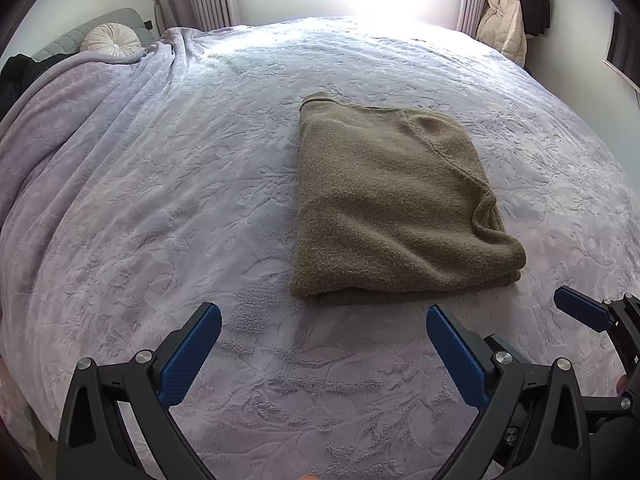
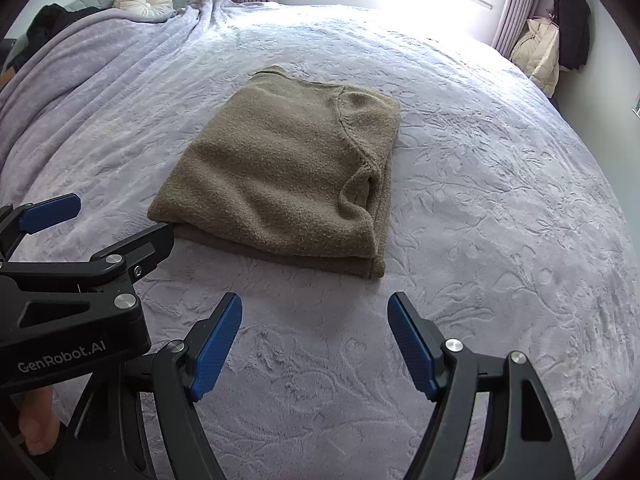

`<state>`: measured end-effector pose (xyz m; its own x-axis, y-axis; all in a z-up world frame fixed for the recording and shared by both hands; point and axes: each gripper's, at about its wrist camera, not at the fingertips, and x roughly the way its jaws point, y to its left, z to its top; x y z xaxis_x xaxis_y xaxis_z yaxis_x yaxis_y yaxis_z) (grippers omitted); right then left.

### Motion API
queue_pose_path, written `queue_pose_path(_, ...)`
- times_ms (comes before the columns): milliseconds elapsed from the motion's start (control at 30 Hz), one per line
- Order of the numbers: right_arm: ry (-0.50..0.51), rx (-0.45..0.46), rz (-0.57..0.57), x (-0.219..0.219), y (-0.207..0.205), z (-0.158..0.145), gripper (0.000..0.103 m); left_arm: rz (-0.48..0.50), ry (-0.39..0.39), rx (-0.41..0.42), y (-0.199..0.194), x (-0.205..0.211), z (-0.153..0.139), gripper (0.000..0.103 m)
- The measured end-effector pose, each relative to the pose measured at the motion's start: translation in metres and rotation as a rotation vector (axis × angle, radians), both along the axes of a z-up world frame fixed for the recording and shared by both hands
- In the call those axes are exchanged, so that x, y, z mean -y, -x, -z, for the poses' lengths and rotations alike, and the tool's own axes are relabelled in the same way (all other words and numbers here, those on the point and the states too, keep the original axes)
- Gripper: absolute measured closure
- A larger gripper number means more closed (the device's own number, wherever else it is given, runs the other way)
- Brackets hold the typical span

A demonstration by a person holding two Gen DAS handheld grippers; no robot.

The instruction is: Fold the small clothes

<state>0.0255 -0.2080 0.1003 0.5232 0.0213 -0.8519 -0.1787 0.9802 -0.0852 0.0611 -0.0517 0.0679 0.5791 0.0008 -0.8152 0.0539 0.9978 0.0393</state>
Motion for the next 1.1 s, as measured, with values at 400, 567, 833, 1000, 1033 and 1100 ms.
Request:
queue_pose_path(400,-0.007,0.004,0.003,-0.0009,0.0037,-0.0005,0.025,0.003,0.002,0.001,0.003,0.002,-0.0008,0.0)
queue_pose_path(567,-0.014,0.005,0.004,-0.0011,0.0045,-0.0016,0.025,0.005,0.002,0.0,0.0031,0.0016,-0.0006,0.0)
queue_pose_path(833,-0.014,0.008,0.004,-0.0025,0.0065,-0.0029,0.025,0.01,0.006,-0.004,0.0038,0.0029,-0.0008,0.0)
queue_pose_path(1000,-0.014,0.009,0.004,-0.0024,0.0069,-0.0037,0.025,0.015,0.012,-0.008,0.0043,0.0035,-0.0007,0.0)
queue_pose_path(1033,-0.014,0.01,0.003,-0.0024,0.0071,-0.0041,0.025,0.015,0.012,-0.007,0.0043,0.0039,-0.0007,0.0)
queue_pose_path(1100,-0.014,0.01,0.002,-0.0027,0.0079,-0.0045,0.025,0.014,0.012,-0.008,0.0042,0.0045,-0.0006,0.0)
